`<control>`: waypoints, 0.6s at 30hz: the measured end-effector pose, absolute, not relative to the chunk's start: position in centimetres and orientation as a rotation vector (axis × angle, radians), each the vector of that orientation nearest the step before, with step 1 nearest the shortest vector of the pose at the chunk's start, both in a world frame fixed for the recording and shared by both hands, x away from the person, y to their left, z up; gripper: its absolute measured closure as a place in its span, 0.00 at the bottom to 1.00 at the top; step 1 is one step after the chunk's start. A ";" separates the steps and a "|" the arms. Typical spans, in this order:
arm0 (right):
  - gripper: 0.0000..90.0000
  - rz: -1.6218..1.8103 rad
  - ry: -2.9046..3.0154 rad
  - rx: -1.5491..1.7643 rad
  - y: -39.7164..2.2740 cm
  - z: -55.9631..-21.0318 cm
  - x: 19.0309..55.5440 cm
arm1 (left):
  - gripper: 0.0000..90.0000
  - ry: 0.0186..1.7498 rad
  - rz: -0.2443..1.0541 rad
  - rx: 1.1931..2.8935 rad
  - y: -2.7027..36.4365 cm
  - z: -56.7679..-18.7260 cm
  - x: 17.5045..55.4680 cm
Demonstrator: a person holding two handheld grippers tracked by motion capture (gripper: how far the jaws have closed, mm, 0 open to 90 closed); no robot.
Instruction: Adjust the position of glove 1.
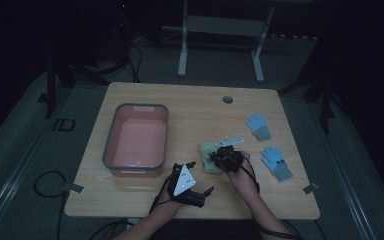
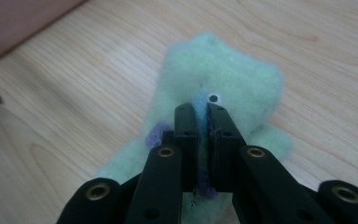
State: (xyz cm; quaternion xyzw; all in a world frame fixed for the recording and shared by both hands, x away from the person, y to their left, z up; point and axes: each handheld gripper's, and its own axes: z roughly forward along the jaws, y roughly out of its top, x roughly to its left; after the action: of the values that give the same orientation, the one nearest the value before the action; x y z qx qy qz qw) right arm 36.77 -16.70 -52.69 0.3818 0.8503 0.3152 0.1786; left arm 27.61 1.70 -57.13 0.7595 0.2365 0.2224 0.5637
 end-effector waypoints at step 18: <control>0.64 1.051 2.440 0.991 -20.4 -49.2 38.5 | 0.08 0.387 0.490 2.044 0.0 -55.4 29.0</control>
State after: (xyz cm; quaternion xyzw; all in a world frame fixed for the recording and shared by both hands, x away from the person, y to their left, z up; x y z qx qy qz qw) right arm 38.49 -20.44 -49.16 0.3454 0.8505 0.3663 0.1526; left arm 28.99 -0.04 -55.38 0.8382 0.1589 0.2011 0.4814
